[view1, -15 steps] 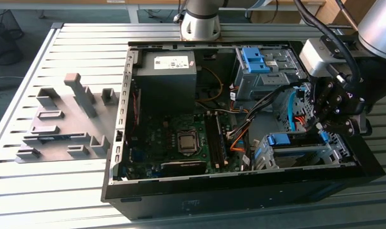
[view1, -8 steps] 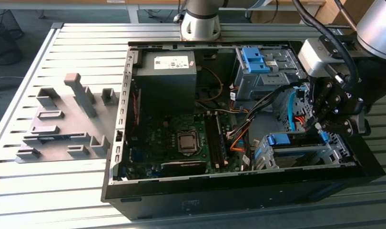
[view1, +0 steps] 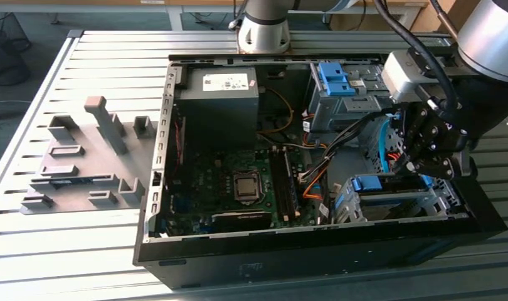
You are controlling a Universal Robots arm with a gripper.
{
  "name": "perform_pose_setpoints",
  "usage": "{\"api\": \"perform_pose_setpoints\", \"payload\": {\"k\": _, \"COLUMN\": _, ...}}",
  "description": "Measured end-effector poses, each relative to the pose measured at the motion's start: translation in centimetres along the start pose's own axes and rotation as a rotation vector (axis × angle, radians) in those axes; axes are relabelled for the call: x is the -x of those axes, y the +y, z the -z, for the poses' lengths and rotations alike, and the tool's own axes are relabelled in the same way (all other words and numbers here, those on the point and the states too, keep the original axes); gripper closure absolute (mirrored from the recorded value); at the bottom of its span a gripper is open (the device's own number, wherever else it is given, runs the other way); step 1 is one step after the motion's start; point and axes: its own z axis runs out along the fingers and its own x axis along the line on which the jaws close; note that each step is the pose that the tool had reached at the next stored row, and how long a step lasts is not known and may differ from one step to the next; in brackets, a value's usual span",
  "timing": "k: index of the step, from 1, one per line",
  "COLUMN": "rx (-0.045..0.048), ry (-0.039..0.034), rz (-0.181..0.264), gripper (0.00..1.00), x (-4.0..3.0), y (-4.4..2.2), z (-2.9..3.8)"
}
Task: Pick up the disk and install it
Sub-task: 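Insert the second disk wire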
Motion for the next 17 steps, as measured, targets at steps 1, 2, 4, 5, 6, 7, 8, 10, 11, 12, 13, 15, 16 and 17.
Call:
{"api": "perform_pose_setpoints", "payload": {"k": 1, "rx": 0.0000, "ry": 0.0000, "rz": 0.000, "gripper": 0.89, "x": 0.00, "y": 0.02, "z": 0.21}}
{"api": "perform_pose_setpoints", "payload": {"k": 2, "rx": -0.0001, "ry": -0.0001, "rz": 0.000, "gripper": 0.89, "x": 0.00, "y": 0.02, "z": 0.59}}
{"api": "perform_pose_setpoints", "payload": {"k": 4, "rx": -0.0002, "ry": -0.0003, "rz": 0.000, "gripper": 0.89, "x": 0.01, "y": 0.02, "z": 1.48}}
{"api": "perform_pose_setpoints", "payload": {"k": 5, "rx": -0.0002, "ry": -0.0003, "rz": 0.000, "gripper": 0.89, "x": 0.01, "y": 0.03, "z": 1.93}}
{"api": "perform_pose_setpoints", "payload": {"k": 6, "rx": -0.0002, "ry": -0.0003, "rz": 0.000, "gripper": 0.89, "x": 0.02, "y": 0.03, "z": 2.38}}
{"api": "perform_pose_setpoints", "payload": {"k": 7, "rx": -0.0002, "ry": -0.0003, "rz": 0.000, "gripper": 0.89, "x": 0.03, "y": 0.03, "z": 2.87}}
{"api": "perform_pose_setpoints", "payload": {"k": 8, "rx": -0.0001, "ry": -0.0002, "rz": 0.000, "gripper": 0.89, "x": 0.05, "y": 0.02, "z": 3.32}}
{"api": "perform_pose_setpoints", "payload": {"k": 10, "rx": -0.0001, "ry": -0.0002, "rz": 0.000, "gripper": 0.89, "x": 0.09, "y": 0.03, "z": 4.17}}
{"api": "perform_pose_setpoints", "payload": {"k": 11, "rx": -0.0001, "ry": 0.0000, "rz": 0.000, "gripper": 0.89, "x": 0.13, "y": 0.05, "z": 4.46}}
{"api": "perform_pose_setpoints", "payload": {"k": 12, "rx": -0.0001, "ry": -0.0002, "rz": 0.000, "gripper": 0.89, "x": 0.17, "y": 0.06, "z": 4.57}}
{"api": "perform_pose_setpoints", "payload": {"k": 13, "rx": -0.0001, "ry": -0.0005, "rz": 0.000, "gripper": 0.89, "x": 0.19, "y": 0.06, "z": 4.56}}
{"api": "perform_pose_setpoints", "payload": {"k": 15, "rx": -0.0001, "ry": -0.0004, "rz": 0.000, "gripper": 0.89, "x": 0.19, "y": 0.06, "z": 4.56}}
{"api": "perform_pose_setpoints", "payload": {"k": 16, "rx": -0.0001, "ry": -0.0001, "rz": 0.000, "gripper": 0.89, "x": 0.24, "y": 0.06, "z": 4.58}}
{"api": "perform_pose_setpoints", "payload": {"k": 17, "rx": -0.0001, "ry": -0.0002, "rz": 0.000, "gripper": 0.89, "x": 0.39, "y": 0.09, "z": 4.58}}
